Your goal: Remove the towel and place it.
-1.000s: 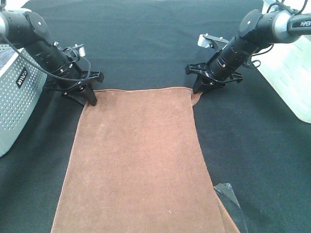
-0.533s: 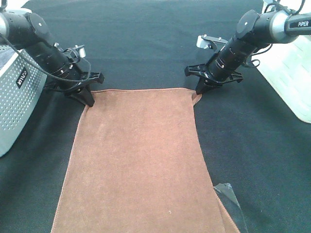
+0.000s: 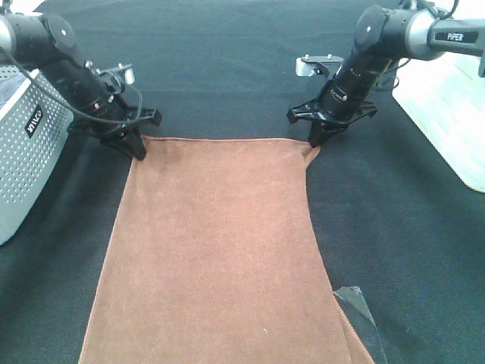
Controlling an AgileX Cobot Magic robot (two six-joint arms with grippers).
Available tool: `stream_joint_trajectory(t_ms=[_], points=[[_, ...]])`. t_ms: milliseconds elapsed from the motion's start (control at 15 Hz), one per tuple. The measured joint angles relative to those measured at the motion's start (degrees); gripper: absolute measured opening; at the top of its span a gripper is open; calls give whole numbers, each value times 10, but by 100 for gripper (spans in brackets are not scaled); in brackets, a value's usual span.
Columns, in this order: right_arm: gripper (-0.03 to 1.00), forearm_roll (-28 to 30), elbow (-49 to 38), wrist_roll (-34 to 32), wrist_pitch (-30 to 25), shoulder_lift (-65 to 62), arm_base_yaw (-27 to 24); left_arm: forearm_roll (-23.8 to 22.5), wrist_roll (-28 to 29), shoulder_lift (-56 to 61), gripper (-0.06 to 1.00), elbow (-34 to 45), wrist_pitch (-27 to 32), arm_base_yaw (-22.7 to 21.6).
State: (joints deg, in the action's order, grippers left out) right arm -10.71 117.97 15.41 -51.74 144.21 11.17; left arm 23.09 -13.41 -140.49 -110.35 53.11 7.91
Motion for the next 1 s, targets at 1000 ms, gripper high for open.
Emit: stream_joint_trajectory(t_ms=[1000], points=[[0,96,172,-1,-33,3,0,-38,11,0,0,-167,28,3]])
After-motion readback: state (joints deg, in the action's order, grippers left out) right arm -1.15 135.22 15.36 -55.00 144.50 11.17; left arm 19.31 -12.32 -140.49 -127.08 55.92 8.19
